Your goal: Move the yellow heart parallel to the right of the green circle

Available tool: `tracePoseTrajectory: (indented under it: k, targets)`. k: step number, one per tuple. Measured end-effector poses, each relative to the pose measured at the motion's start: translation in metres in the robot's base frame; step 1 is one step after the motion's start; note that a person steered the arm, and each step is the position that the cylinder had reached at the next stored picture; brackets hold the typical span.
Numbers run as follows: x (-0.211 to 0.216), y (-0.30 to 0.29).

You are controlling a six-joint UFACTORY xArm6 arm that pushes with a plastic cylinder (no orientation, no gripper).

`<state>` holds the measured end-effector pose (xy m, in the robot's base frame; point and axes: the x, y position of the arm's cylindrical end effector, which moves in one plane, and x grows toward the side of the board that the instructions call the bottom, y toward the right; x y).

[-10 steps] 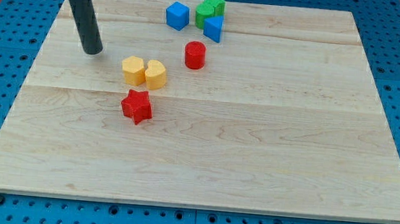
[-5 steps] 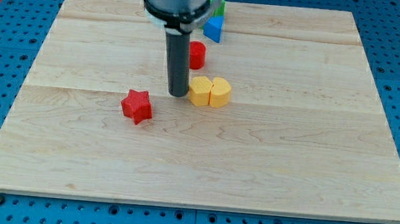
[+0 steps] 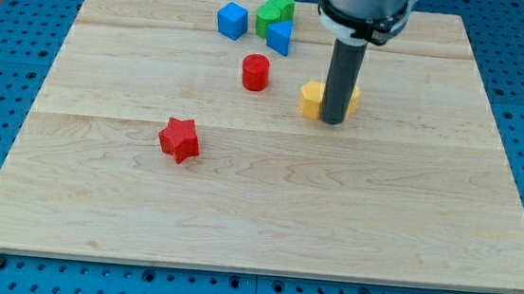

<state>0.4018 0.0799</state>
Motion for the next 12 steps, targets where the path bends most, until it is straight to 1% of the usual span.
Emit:
tracePoseTrajectory:
  k: [1, 2, 3, 4, 5, 6, 7, 8, 9, 10, 11, 12]
  targets:
    - [-0.021, 0.009]
    - [-0.017, 0.014]
    - [-0.045, -0.005]
    - [-0.061, 0.033]
    - [-0.045, 0.062]
    - [-0.014, 0.063]
    - [0.01, 0.08]
    - [-0.019, 0.102]
    - [-0.072, 0.102]
    - [-0.116, 0.102]
    - [-0.146, 0.098]
    - [-0.097, 0.1]
